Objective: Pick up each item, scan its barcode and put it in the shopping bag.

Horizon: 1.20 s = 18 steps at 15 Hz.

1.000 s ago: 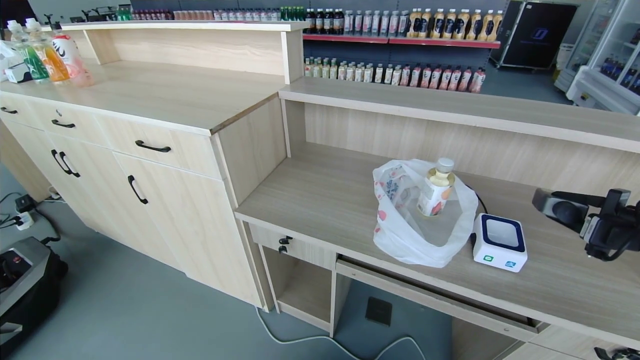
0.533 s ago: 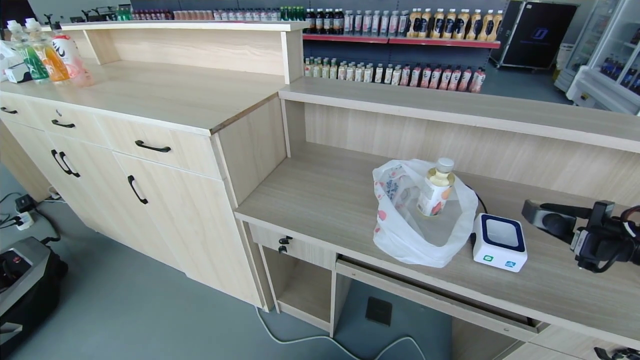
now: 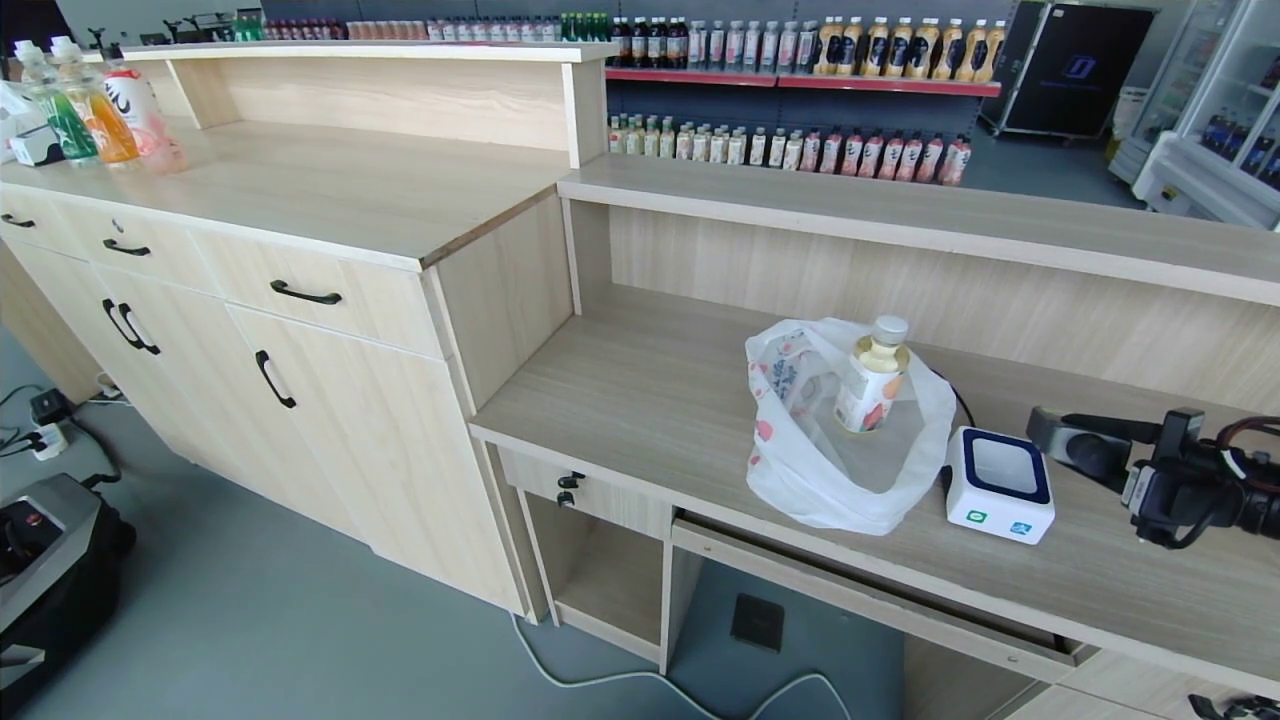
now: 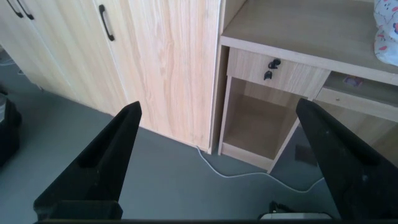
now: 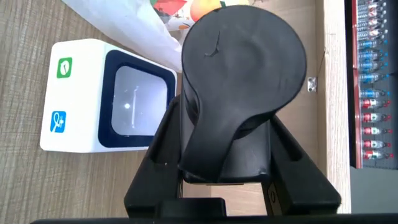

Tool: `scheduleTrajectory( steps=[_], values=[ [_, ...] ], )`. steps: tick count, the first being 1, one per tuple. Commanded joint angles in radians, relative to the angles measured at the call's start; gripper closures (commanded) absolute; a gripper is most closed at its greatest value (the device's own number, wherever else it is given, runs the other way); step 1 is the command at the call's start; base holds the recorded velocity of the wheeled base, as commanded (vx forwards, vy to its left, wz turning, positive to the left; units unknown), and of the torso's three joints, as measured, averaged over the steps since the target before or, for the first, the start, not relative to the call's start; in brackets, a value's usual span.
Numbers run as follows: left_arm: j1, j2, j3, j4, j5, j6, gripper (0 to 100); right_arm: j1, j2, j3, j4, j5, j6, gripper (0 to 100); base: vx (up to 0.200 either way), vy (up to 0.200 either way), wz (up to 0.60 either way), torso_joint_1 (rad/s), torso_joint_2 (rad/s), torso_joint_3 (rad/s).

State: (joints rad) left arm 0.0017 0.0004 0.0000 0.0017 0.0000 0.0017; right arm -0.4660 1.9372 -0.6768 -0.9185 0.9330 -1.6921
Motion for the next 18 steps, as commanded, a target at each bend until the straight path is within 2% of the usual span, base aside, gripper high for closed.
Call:
scheduleTrajectory(
  steps=[1,18],
  values=[
    [0.000,0.000,0.000,0.000,0.000,0.000,0,0.010,0.012,0.002,0.000,0.001,0.000,100,0.000,0.000,0.00,0.000,0.00,0.000],
    [0.000,0.000,0.000,0.000,0.000,0.000,0,0.075,0.072,-0.033,-0.082,0.000,0.057,100,0.000,0.000,0.00,0.000,0.00,0.000]
  ],
)
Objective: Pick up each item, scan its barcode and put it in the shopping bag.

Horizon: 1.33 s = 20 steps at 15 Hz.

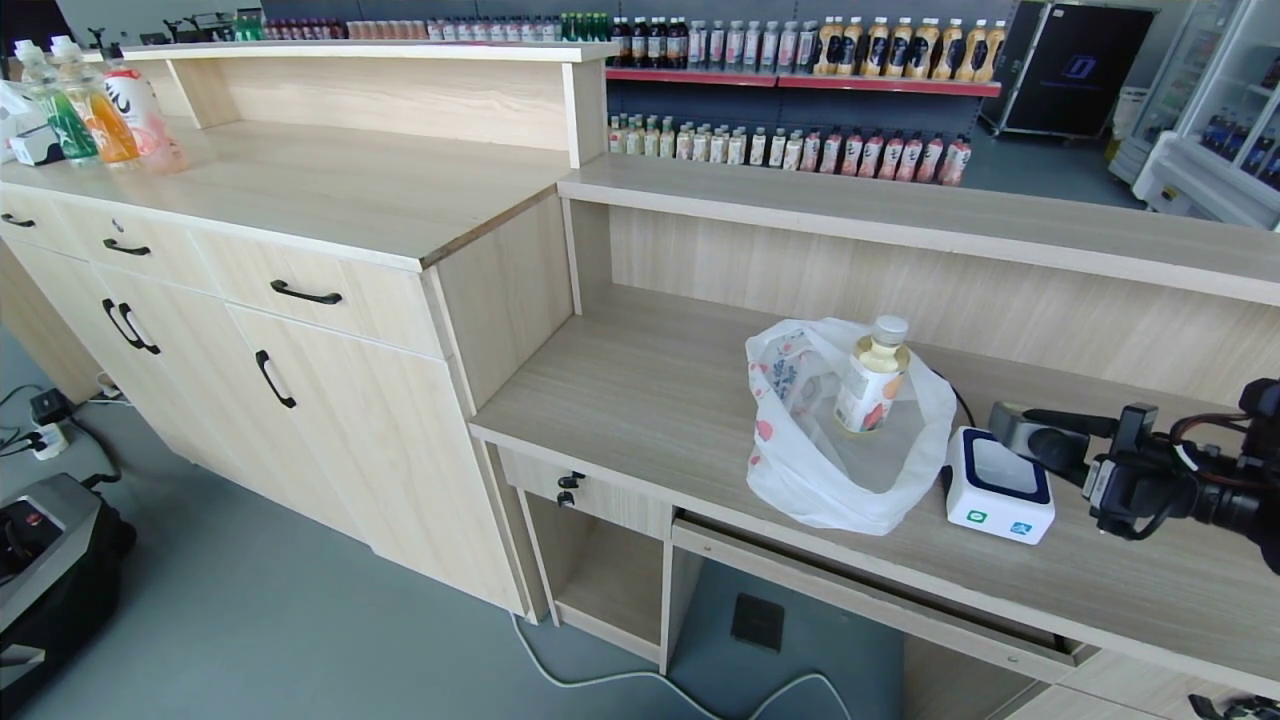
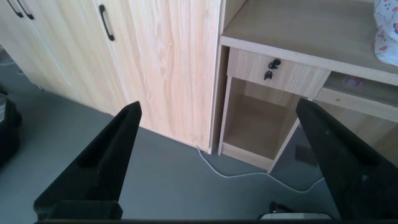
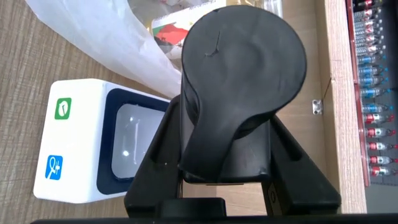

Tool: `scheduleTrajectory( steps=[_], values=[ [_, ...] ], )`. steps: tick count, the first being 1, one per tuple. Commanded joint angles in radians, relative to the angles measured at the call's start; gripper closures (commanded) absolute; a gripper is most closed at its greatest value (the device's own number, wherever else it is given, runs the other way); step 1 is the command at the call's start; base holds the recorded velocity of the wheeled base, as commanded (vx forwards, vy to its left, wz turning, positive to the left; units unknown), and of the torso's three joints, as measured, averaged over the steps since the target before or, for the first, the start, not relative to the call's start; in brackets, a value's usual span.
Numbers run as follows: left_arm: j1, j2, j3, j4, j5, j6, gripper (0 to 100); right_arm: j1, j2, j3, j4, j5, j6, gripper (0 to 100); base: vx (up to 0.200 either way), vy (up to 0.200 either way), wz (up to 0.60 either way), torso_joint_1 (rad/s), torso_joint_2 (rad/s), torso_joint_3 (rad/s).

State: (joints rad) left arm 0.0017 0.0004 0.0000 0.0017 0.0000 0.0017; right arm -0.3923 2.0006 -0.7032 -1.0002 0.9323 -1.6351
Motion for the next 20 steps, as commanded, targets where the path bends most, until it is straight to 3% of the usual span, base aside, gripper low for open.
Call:
scheduleTrajectory(
  steps=[1,8,11,14,15,17,20],
  values=[
    [0.000,0.000,0.000,0.000,0.000,0.000,0,0.001,0.010,-0.013,0.000,0.000,0.000,100,0.000,0.000,0.00,0.000,0.00,0.000],
    [0.000,0.000,0.000,0.000,0.000,0.000,0,0.001,0.038,-0.039,0.000,-0.001,0.020,100,0.000,0.000,0.00,0.000,0.00,0.000],
    [0.000,0.000,0.000,0.000,0.000,0.000,0,0.001,-0.099,0.001,0.058,-0.017,0.204,100,0.000,0.000,0.00,0.000,0.00,0.000],
    [0.000,0.000,0.000,0.000,0.000,0.000,0,-0.077,-0.388,0.008,0.253,-0.064,0.577,100,0.000,0.000,0.00,0.000,0.00,0.000],
    [0.000,0.000,0.000,0.000,0.000,0.000,0,-0.103,-0.444,0.007,0.296,-0.102,0.635,100,0.000,0.000,0.00,0.000,0.00,0.000],
    [0.000,0.000,0.000,0.000,0.000,-0.002,0,-0.171,-0.526,0.019,0.351,-0.179,0.683,100,0.000,0.000,0.00,0.000,0.00,0.000],
    [0.000,0.000,0.000,0.000,0.002,0.000,0,-0.192,-0.554,0.022,0.407,-0.184,0.692,100,0.000,0.000,0.00,0.000,0.00,0.000]
  ],
)
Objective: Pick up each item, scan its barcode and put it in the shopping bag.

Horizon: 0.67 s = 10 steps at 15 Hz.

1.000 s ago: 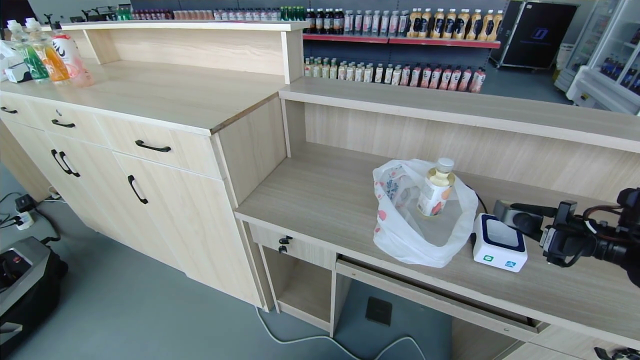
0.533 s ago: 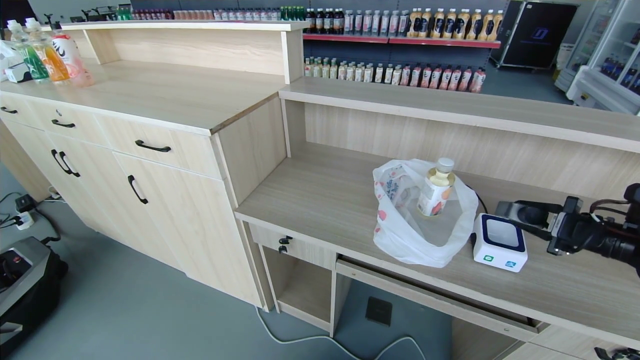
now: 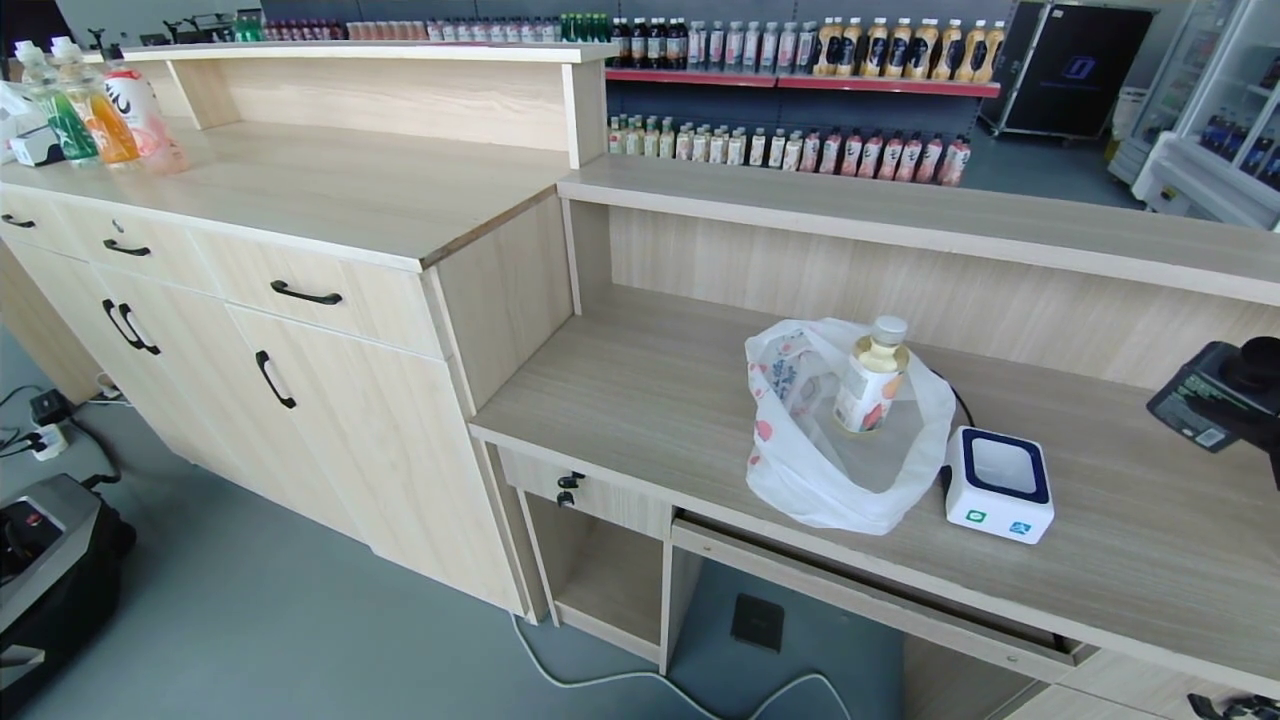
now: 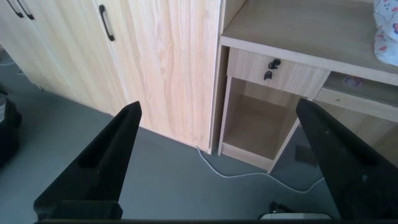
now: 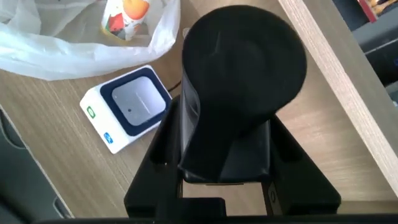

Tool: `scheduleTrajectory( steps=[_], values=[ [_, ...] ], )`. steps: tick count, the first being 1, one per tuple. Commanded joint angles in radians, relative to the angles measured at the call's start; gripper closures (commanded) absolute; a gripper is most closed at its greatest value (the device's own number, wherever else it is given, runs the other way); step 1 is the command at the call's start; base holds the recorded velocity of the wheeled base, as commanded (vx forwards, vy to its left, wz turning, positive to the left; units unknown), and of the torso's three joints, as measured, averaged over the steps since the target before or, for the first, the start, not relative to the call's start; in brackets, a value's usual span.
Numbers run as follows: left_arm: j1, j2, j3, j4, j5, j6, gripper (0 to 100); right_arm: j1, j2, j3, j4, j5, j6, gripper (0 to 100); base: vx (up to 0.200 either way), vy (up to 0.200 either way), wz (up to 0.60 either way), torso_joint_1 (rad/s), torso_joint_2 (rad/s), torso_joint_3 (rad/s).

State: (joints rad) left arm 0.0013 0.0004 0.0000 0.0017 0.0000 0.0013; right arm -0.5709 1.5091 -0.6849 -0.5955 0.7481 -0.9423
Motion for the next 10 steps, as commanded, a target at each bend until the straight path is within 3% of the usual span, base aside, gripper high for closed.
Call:
scheduleTrajectory(
  steps=[1,3,5,6,10],
  values=[
    [0.000,0.000,0.000,0.000,0.000,0.000,0,0.002,-0.075,0.011,0.016,-0.001,0.014,100,0.000,0.000,0.60,0.007,0.00,0.002],
    [0.000,0.000,0.000,0.000,0.000,0.000,0,0.054,-0.090,0.008,0.010,-0.042,0.082,100,0.000,0.000,0.60,0.000,0.00,0.002],
    [0.000,0.000,0.000,0.000,0.000,0.000,0,0.155,-0.095,-0.007,-0.007,-0.147,0.246,100,0.000,0.000,0.60,0.000,0.00,0.000],
    [0.000,0.000,0.000,0.000,0.000,0.000,0,0.195,-0.092,-0.010,-0.010,-0.151,0.327,100,0.000,0.000,0.60,0.002,0.00,0.007],
    [0.000,0.000,0.000,0.000,0.000,0.000,0,0.296,0.037,0.002,-0.007,-0.151,0.401,100,0.000,0.000,0.00,0.000,0.00,0.000]
  ],
)
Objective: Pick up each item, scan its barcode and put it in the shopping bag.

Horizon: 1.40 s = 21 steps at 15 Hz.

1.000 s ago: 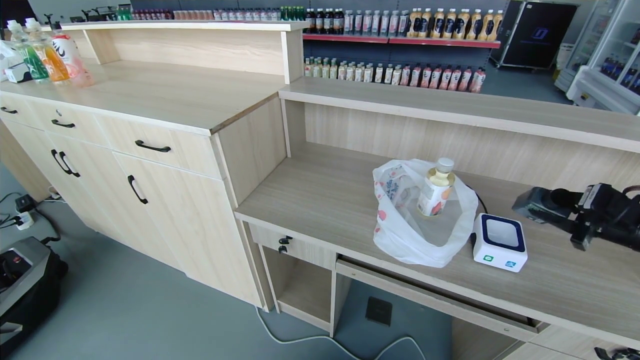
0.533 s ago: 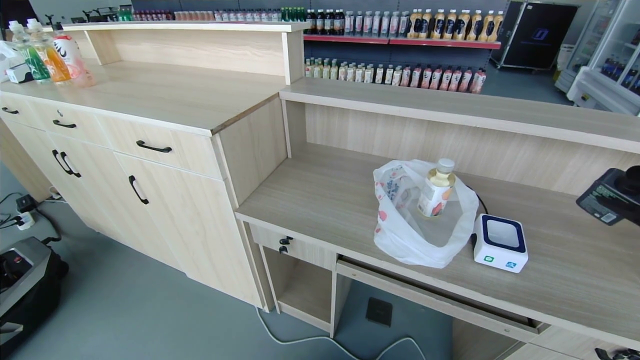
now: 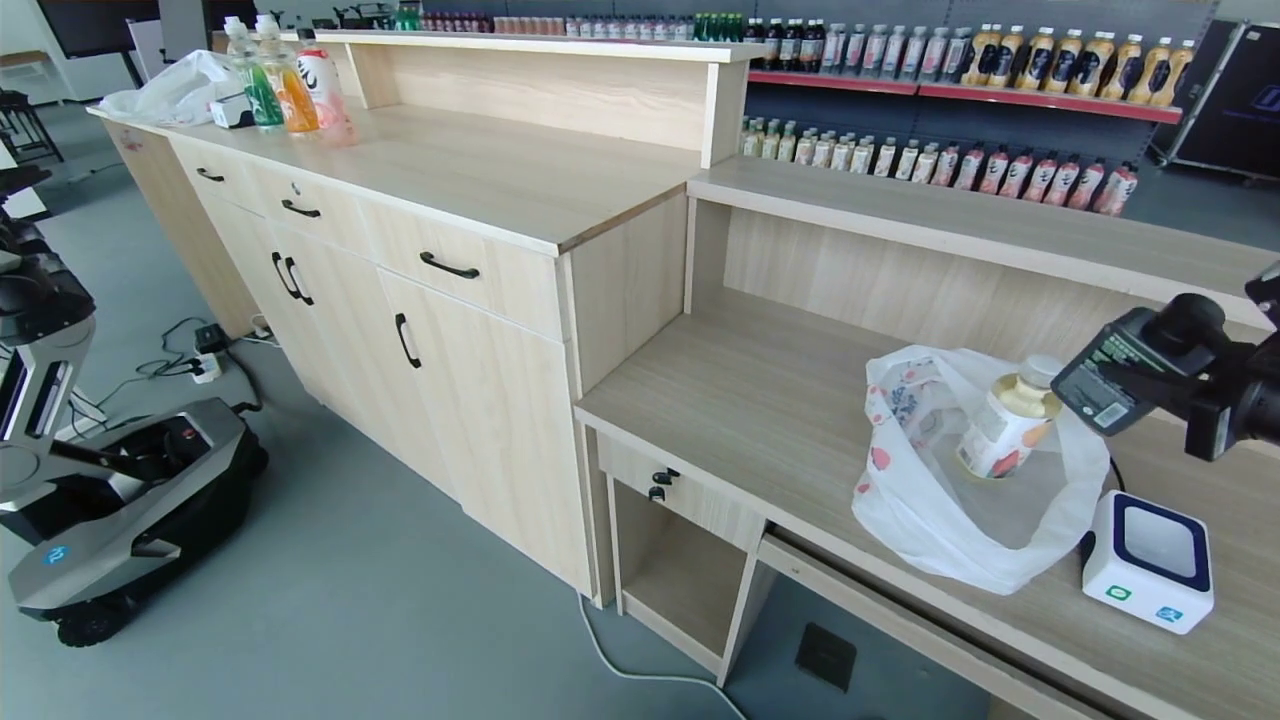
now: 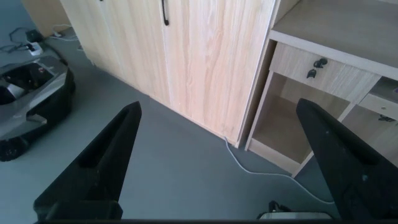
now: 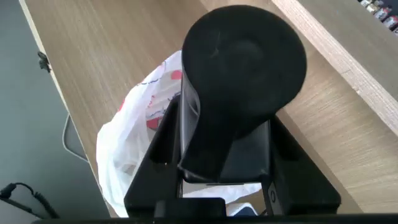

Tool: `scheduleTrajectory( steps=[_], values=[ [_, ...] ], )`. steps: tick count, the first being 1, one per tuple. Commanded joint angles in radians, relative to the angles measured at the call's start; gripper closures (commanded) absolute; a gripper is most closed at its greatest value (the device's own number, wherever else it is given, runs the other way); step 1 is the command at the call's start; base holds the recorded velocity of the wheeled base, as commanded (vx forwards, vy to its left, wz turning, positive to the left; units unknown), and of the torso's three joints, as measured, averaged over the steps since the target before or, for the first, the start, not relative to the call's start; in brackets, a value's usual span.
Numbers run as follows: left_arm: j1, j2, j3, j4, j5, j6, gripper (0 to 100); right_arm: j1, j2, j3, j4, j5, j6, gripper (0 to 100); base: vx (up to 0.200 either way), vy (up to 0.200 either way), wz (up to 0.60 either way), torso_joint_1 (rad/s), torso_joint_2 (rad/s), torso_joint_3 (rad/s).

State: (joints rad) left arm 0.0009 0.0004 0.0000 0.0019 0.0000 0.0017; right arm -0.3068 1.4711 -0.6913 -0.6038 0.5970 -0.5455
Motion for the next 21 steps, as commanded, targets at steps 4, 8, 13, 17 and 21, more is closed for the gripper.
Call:
scheduleTrajectory(
  steps=[4,8,13,17,21],
  values=[
    [0.001,0.000,0.000,0.000,0.002,0.000,0,0.032,0.232,0.007,-0.010,0.000,0.041,100,0.000,0.000,0.00,0.000,0.00,0.000],
    [0.001,0.000,0.000,0.000,0.000,0.000,0,0.040,0.337,0.010,-0.086,0.000,0.039,100,0.000,0.000,0.00,0.000,0.00,0.000],
    [0.001,0.000,0.000,0.000,0.000,0.000,0,0.075,0.477,0.013,-0.202,0.000,0.039,100,0.000,0.000,0.00,0.000,0.00,0.000],
    [0.001,0.000,0.000,0.000,0.000,0.000,0,0.104,0.545,0.013,-0.269,0.000,0.038,100,0.000,0.000,0.00,0.000,0.00,0.000],
    [0.001,0.000,0.000,0.000,0.000,0.000,0,0.127,0.580,0.016,-0.323,0.000,0.029,100,0.000,0.000,0.00,0.000,0.00,0.000]
  ],
)
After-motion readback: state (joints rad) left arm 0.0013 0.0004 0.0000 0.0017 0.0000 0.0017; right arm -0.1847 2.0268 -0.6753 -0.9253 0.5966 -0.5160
